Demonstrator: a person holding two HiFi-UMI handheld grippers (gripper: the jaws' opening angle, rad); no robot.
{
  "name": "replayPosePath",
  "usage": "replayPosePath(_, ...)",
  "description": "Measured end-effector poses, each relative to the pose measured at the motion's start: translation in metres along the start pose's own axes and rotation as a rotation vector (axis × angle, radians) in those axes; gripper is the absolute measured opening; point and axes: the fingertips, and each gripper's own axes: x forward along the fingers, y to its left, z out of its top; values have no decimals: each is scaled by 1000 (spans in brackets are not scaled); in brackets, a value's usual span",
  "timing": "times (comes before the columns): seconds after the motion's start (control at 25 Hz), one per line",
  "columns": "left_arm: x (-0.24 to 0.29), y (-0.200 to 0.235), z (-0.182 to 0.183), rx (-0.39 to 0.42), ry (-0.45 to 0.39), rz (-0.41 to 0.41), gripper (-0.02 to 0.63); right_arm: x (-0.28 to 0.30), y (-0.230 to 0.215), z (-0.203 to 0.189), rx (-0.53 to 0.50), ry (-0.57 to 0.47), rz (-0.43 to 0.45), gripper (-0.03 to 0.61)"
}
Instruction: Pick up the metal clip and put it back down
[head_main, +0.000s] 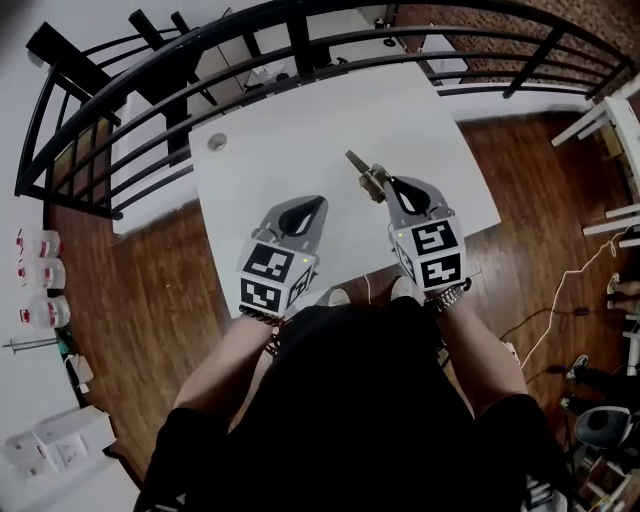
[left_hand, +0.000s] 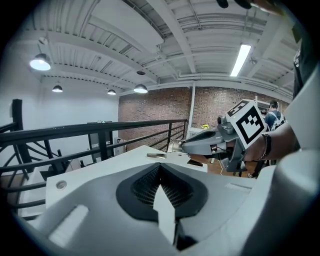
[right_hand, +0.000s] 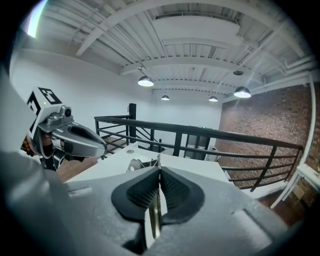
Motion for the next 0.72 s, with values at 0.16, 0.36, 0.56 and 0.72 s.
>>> replayPosePath(0.16, 6, -13, -3, -8, 14, -21, 17, -11, -2, -11, 4, 11, 10, -2)
replayPosePath(0.36, 13, -22, 4, -38, 13, -36, 17, -20, -9, -14, 3, 19, 14, -2)
replayPosePath(0.56, 18, -35, 4, -40, 17, -57, 17, -33, -13, -20, 20, 20, 4, -2)
replayPosePath(0.72, 20, -38, 3, -25, 20, -84, 17, -37, -15, -21, 32, 18, -24, -2)
